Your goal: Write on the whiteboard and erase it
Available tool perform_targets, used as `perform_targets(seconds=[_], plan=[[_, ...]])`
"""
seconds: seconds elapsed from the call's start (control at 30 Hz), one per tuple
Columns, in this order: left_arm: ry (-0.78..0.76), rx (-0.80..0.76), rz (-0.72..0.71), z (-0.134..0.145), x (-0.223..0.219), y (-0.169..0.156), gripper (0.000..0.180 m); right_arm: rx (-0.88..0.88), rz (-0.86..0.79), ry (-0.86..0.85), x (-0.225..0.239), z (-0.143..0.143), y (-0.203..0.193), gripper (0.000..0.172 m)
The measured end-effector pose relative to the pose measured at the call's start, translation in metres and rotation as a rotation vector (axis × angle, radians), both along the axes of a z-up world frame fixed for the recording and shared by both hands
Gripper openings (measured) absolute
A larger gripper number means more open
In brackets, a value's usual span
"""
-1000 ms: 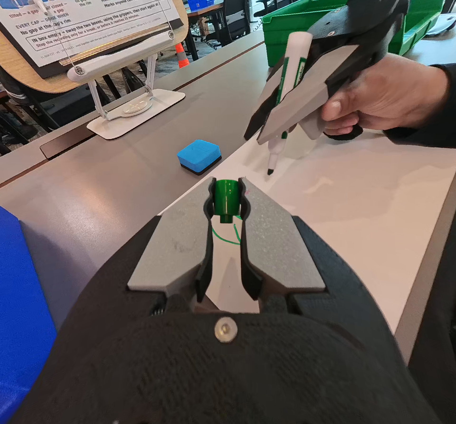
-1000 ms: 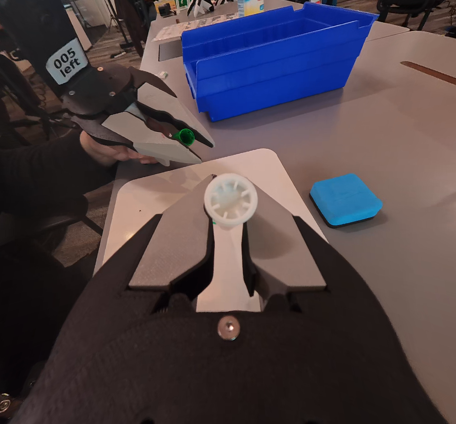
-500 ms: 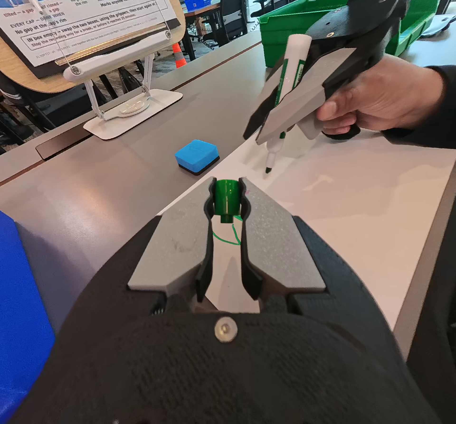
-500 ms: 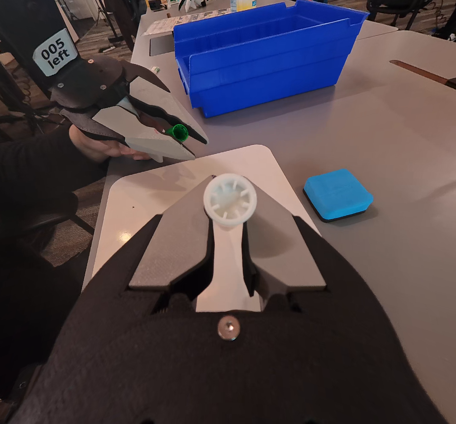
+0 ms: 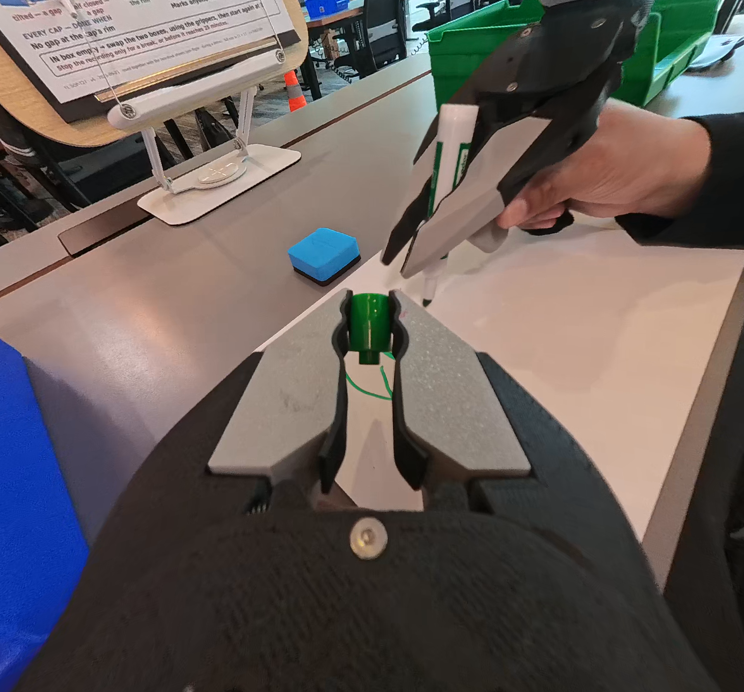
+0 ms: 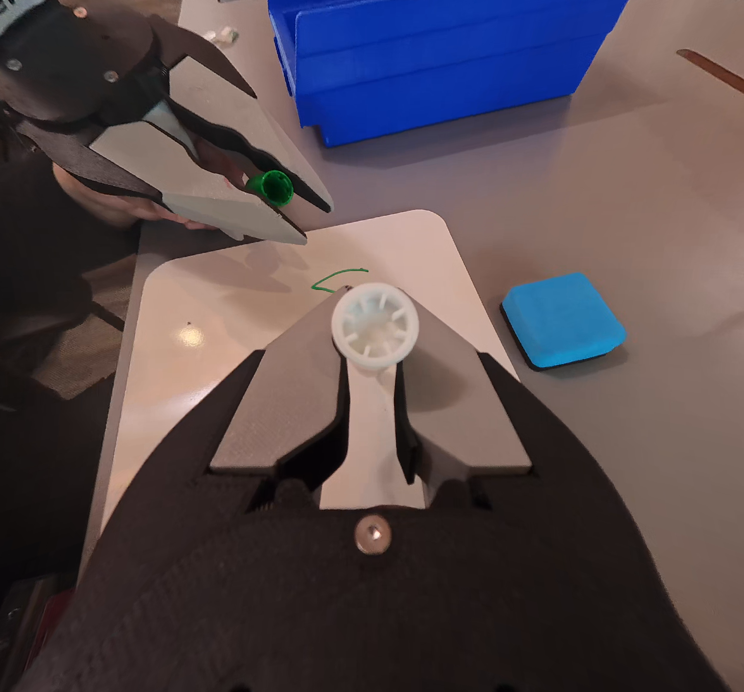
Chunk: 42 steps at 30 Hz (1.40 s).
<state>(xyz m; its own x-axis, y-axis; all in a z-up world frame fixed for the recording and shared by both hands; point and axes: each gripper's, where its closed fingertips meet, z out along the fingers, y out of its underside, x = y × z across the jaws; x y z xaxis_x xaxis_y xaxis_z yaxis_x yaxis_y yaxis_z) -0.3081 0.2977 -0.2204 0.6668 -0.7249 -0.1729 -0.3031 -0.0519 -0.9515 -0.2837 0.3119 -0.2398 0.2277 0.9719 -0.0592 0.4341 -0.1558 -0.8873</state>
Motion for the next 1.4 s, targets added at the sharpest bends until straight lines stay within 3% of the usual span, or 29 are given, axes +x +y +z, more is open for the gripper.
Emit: perform_targets(seconds=[0.3,0.83,1.03,1.4], plan=[[-0.016,0.001,-0.004,0.002,-0.001,-0.001,0.014,0.025,-0.012,-0.053,0.001,-0.006,0.008,0.015],[-0.020,0.000,-0.003,0.002,-0.001,-0.001,0.014,-0.005,0.089,-0.092,0.004,-0.009,-0.032,0.014],[-0.017,-0.004,-0.005,0.002,-0.001,-0.001,0.014,0.001,0.009,-0.031,0.004,0.001,-0.009,0.014],[-0.021,-0.005,-0.009,0.002,-0.001,-0.002,0.014,0.034,-0.027,-0.086,0.000,-0.009,0.006,0.014]])
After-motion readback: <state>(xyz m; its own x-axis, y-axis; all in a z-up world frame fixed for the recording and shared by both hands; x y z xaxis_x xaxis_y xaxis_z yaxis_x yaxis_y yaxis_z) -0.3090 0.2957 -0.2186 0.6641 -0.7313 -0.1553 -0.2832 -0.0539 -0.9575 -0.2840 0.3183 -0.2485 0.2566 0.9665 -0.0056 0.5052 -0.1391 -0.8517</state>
